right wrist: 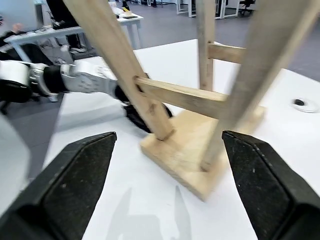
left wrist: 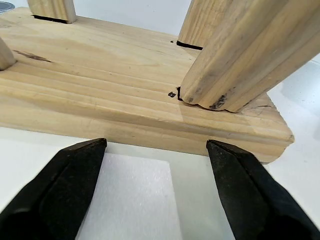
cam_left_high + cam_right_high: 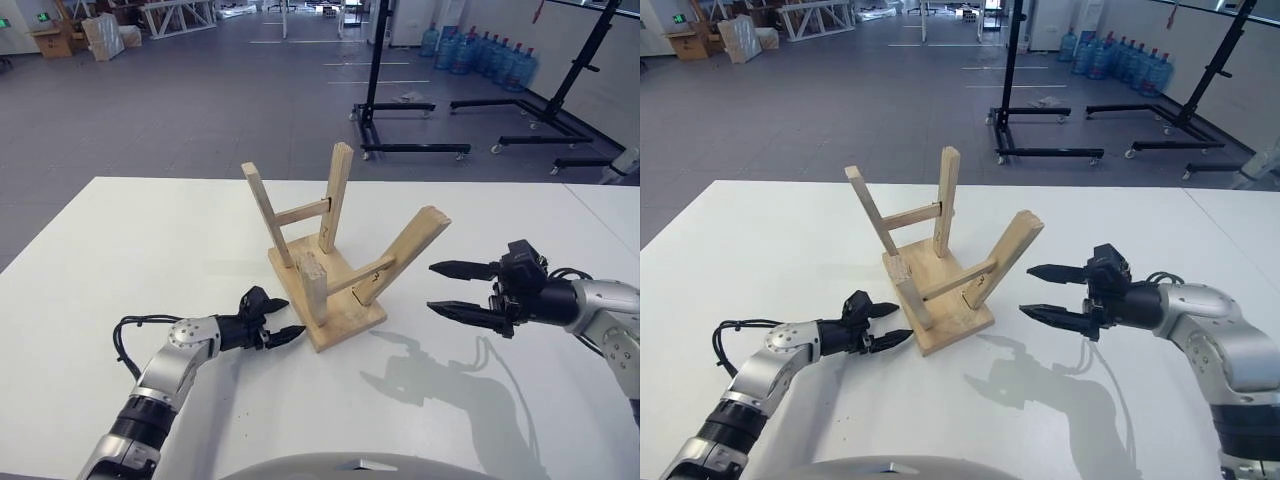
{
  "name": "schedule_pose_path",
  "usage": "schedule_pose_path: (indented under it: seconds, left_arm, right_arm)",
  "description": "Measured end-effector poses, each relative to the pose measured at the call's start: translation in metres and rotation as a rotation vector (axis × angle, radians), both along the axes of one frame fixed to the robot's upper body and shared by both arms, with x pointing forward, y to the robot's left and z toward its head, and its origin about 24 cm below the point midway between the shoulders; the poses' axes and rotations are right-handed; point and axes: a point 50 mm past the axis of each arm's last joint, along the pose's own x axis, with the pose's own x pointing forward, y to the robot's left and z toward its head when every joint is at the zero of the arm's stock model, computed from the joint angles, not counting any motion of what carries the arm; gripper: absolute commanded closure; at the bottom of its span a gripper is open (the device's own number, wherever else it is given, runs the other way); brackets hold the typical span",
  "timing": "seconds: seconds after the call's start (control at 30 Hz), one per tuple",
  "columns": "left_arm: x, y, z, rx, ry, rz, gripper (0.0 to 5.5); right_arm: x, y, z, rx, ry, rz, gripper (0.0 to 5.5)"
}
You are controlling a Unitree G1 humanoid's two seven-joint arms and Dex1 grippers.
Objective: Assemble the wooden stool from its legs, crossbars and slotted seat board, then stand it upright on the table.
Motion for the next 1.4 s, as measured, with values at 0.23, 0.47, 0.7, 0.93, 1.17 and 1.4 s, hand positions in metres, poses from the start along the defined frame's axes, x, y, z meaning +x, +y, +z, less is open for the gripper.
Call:
schedule_pose_path:
  seconds: [0.23,0.47,0.7,0.93,1.17,1.4]
  left_arm:
    - [0.014,-0.037,-0.003,-0.067,0.012,-0.041,1.83]
    - [0.015,-0.036,0.0,-0.082,-0.013,-0.053,1.83]
    - [0.015,-0.034,0.0,-0.076,-0.011,-0.044,1.83]
    - [0.015,-0.032,-0.002,-0.057,-0.012,-0.031,1.83]
    - [0.015,-0.025,-0.004,-0.043,-0.009,-0.001,1.83]
    - [0.017,-0.019,-0.002,-0.048,-0.025,0.045,1.83]
  right_arm:
    - [0.012,0.019,0.035,0.172,-0.274,-0.054,1.6]
    - [0.054,0.046,0.043,-0.002,-0.954,-0.402,1.6]
    - [0.078,0.051,0.033,-0.354,-1.458,-0.517,1.6]
    - [0.087,0.033,-0.02,-0.655,-1.352,-0.343,1.6]
    - [0.083,0.041,-0.027,-0.576,-1.241,-0.299,1.6]
    - [0.08,0.043,-0.022,-0.522,-1.32,-0.31,1.6]
